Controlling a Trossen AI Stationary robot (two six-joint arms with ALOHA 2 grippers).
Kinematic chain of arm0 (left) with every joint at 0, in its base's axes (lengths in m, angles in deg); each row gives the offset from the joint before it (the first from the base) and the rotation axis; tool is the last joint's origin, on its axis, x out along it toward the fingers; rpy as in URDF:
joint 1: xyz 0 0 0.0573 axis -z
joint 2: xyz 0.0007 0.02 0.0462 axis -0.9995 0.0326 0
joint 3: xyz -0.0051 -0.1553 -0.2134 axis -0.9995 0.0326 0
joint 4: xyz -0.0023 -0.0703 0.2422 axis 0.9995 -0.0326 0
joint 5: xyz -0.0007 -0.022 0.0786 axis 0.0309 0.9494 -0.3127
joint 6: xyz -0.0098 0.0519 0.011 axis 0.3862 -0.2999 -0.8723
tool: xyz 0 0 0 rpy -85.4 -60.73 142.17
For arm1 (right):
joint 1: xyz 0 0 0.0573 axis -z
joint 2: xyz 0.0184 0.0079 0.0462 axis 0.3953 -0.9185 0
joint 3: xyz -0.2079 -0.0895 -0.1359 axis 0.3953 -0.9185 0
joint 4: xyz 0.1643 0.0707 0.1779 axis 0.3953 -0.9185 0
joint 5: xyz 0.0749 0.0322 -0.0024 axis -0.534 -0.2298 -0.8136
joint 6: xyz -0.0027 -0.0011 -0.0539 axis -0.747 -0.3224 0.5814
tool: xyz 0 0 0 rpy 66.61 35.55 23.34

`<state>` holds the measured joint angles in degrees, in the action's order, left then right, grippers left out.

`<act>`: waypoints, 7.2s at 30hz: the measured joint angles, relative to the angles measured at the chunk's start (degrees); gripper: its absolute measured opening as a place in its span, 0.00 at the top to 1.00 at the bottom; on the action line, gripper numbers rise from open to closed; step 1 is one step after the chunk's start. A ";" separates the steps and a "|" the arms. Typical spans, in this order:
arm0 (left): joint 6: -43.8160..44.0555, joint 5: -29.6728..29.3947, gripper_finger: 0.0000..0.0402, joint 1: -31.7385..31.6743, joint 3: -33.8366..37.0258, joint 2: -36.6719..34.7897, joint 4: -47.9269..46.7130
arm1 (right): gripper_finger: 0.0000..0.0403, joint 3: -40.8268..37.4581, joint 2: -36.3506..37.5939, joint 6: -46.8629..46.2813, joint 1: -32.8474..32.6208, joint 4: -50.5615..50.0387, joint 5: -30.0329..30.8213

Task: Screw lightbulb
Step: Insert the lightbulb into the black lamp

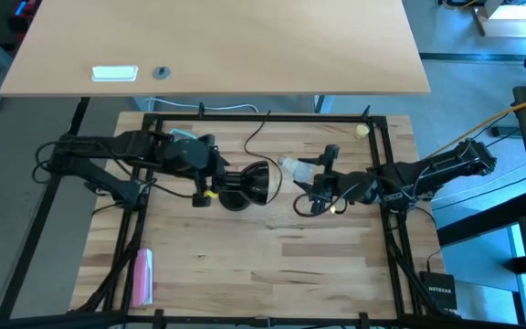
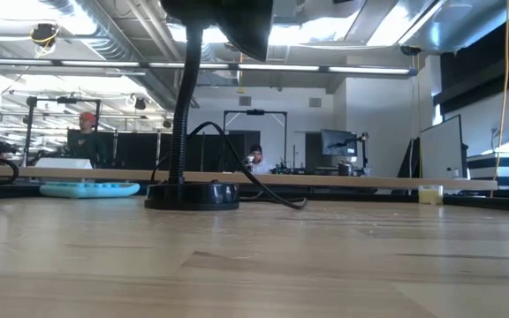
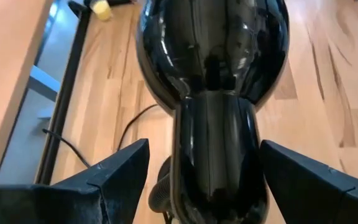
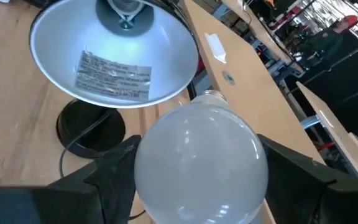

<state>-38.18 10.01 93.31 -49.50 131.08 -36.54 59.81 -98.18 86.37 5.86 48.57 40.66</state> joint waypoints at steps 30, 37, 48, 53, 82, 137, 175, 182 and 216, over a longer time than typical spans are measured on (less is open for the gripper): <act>0.88 -6.95 0.02 0.79 -3.22 -0.55 2.13 | 0.30 0.00 -0.02 1.56 -0.15 -0.98 2.22; 2.63 -6.87 0.01 2.79 -2.86 -0.64 1.44 | 0.30 0.00 -0.02 -0.02 -0.15 -3.08 2.28; 0.03 -6.74 0.02 4.52 0.21 0.98 0.36 | 0.30 0.04 0.22 -1.81 -0.15 -4.50 1.31; -0.06 -6.93 0.02 3.86 0.30 3.52 -2.28 | 0.30 0.04 0.22 -3.16 -0.17 -4.50 -0.37; -17.91 -11.54 0.40 3.27 0.23 4.84 -10.64 | 0.30 -23.31 -12.77 16.51 1.98 62.49 -16.82; -38.80 -12.53 0.38 3.20 2.04 4.47 -8.82 | 0.30 -7.89 -24.22 25.14 3.58 60.17 -20.11; -32.03 -12.35 0.37 2.73 3.31 4.64 -2.80 | 0.30 -3.74 -33.07 22.33 5.16 66.62 -11.03; -29.93 -11.71 0.37 3.55 3.34 4.56 -3.33 | 0.30 -3.76 -33.03 20.50 8.28 66.54 -16.30; -26.43 -6.60 0.38 3.40 3.23 4.67 -3.57 | 0.30 -3.78 -32.94 56.66 11.45 67.44 -25.67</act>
<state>-64.62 3.41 96.71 -46.27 135.74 -40.12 56.03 -131.12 143.03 17.31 116.01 14.98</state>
